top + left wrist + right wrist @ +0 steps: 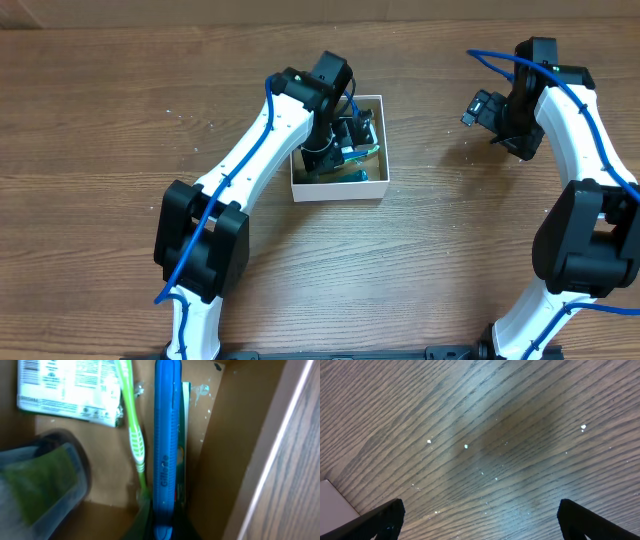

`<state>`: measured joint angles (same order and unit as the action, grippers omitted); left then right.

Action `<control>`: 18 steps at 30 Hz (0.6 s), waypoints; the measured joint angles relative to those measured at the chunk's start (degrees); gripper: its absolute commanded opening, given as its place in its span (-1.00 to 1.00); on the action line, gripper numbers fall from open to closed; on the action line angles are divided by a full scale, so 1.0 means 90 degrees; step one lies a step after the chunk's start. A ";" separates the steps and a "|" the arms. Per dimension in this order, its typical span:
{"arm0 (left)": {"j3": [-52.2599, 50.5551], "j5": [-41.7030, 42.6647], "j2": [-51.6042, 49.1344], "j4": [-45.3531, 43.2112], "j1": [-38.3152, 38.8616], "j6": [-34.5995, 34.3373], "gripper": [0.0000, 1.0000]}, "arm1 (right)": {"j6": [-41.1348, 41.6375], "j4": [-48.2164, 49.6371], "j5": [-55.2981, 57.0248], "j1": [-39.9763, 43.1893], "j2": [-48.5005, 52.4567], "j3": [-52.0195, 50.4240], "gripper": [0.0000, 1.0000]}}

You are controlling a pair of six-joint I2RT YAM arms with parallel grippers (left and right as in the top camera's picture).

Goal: Pack container
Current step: 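Carry the blue razor with the left gripper into the box, then open the left gripper and lift it out of the box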

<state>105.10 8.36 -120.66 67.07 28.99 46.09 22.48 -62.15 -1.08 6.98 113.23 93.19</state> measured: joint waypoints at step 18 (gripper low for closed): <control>0.1265 0.0046 -0.0053 0.1035 0.0117 -0.0104 -0.14 | -0.0002 -0.0002 0.0000 0.0000 0.0000 0.0000 1.00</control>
<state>116.49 8.78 -121.14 76.38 30.04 45.15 22.46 -62.17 -1.08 6.98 113.23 93.19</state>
